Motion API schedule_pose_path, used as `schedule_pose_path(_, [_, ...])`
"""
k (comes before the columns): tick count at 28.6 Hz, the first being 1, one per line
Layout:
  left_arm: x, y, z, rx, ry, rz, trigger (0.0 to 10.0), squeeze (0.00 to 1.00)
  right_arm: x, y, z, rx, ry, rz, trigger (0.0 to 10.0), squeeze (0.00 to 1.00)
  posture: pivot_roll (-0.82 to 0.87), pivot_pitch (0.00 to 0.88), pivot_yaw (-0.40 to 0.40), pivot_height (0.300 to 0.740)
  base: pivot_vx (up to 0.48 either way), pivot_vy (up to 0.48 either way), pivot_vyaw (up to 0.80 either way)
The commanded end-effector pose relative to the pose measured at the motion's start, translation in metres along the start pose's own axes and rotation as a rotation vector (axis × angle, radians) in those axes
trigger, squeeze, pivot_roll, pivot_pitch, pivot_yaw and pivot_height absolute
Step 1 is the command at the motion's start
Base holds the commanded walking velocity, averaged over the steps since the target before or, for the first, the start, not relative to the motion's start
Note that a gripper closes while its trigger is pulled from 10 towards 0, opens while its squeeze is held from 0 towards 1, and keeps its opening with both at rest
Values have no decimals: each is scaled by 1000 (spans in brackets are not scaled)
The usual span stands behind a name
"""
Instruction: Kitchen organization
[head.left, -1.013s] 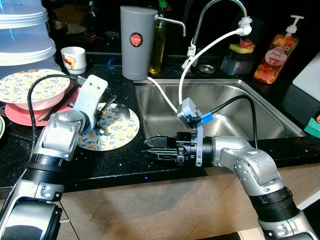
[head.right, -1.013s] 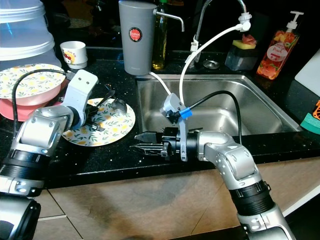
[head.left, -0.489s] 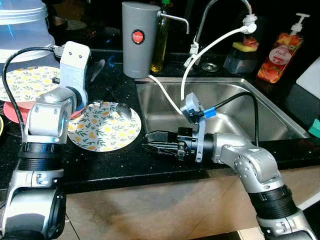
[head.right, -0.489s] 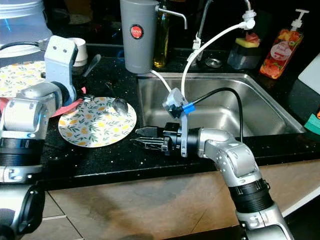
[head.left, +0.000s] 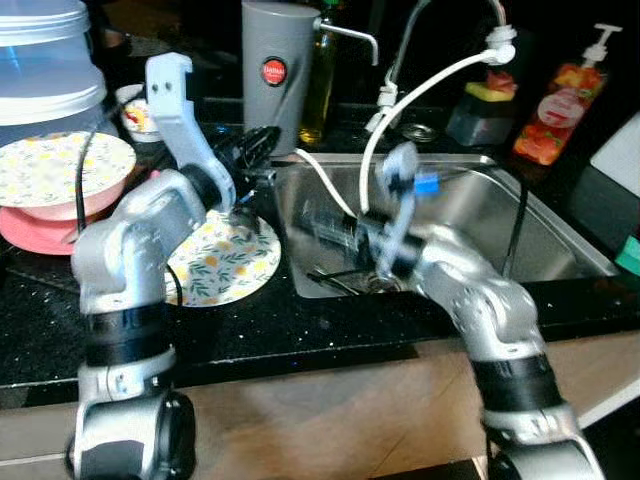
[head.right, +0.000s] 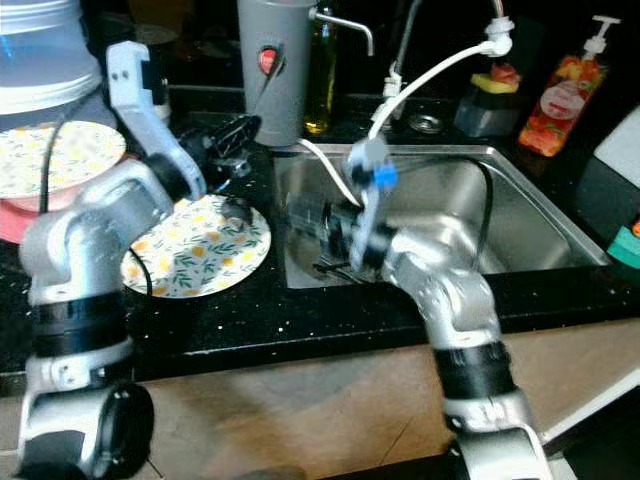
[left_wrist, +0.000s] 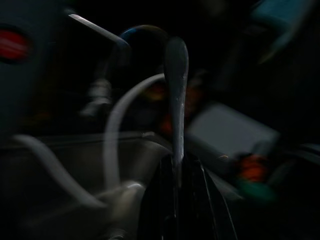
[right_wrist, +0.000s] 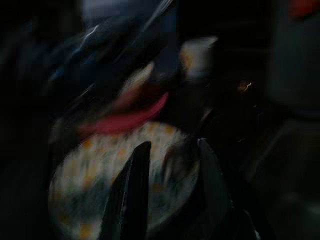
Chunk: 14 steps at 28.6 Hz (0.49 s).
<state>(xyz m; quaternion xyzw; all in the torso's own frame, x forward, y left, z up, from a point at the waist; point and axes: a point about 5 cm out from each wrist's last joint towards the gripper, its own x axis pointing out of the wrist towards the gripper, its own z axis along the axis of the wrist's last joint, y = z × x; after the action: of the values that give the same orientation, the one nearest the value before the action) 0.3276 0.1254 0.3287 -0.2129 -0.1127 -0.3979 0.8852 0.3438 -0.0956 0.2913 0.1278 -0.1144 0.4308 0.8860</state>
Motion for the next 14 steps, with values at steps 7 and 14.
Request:
schedule_pose_path(7, [-17,-3,-8,-48,25,-63,0,0,-1,6,15,173,-154,31,10000,1000,-36,65,-67,740,0,0,0])
schedule_pose_path(14, [-24,-5,-12,-36,56,-64,0,0,6,14,28,272,-213,60,10000,0,-35,56,-75,740,0,0,0])
